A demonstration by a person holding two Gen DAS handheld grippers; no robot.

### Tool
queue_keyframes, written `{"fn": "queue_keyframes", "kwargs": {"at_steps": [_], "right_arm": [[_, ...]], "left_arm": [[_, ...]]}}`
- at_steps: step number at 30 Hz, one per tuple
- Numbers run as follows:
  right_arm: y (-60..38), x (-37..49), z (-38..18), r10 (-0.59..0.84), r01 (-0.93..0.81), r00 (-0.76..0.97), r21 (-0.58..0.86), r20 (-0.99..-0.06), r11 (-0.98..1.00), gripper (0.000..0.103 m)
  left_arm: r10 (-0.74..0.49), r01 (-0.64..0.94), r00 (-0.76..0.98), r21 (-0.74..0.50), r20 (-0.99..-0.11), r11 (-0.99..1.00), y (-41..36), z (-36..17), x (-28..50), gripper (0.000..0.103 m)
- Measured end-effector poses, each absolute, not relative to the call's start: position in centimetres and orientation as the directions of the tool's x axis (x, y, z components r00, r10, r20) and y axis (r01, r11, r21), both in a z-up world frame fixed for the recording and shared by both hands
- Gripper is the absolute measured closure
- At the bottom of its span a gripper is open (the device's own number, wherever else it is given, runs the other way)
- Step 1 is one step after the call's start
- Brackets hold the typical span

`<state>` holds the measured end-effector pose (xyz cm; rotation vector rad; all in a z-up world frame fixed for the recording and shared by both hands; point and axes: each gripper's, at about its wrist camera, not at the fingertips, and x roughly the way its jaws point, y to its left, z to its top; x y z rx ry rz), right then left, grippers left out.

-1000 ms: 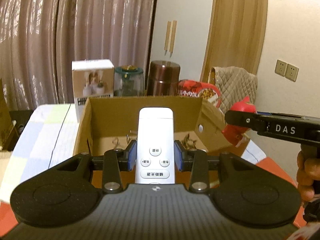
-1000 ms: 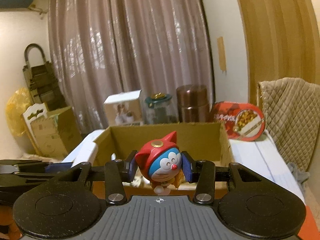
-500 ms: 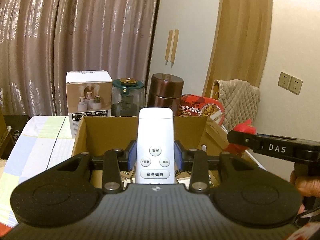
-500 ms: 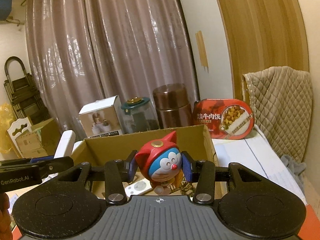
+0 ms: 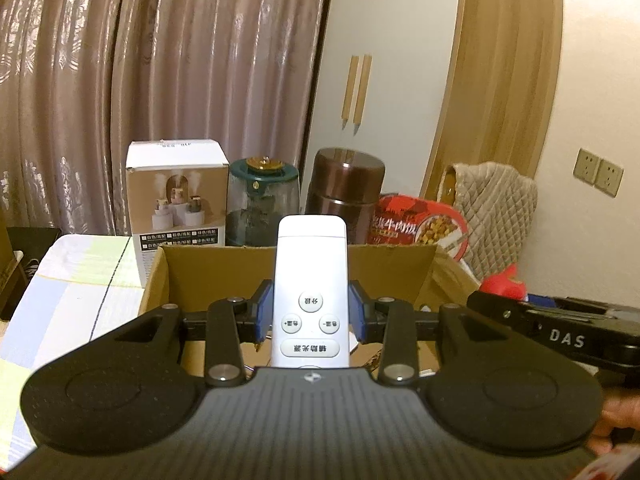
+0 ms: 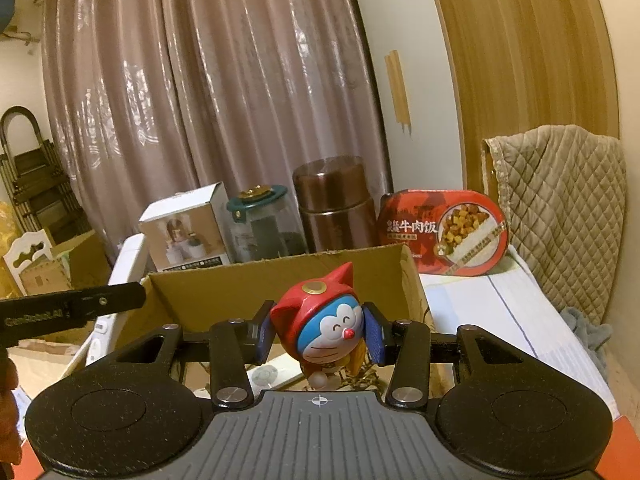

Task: Organize rigid objects
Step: 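Carry the remote and Doraemon figure over the cardboard box, then lower the left gripper into the box and release the remote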

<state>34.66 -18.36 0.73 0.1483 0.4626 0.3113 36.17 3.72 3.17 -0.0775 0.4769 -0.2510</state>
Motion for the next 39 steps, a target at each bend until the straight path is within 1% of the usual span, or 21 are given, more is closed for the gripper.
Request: {"fn": "queue_keyframes", "kwargs": {"at_steps": [8,17,31,39], "right_arm": [[-18.4,35.3,-0.1,0.325,-0.257,0.836,0.208,-0.442,0.944,0.061],[-18.8,35.6,-0.5,0.312,-0.240,0.835,0.212,-0.453,0.948,0.061],[-18.9,35.7,-0.8,0.304,-0.229,0.833,0.212,-0.462,0.950,0.061],[-19.1,35.9,-1.1,0.300,-0.224,0.831,0.213,-0.469,0.951,0.061]], "left_arm": [[-0.235,0.204,0.838,-0.117,-0.492,0.972,3.1,2.2,38.0,0.070],[-0.219,0.198,0.826,-0.097,-0.520,0.975,2.6,1.6,39.1,0.070],[-0.208,0.202,0.825,-0.070,-0.525,0.977,2.3,1.6,40.2,0.070],[-0.213,0.212,0.813,-0.067,-0.542,0.975,1.4,0.5,40.7,0.070]]}}
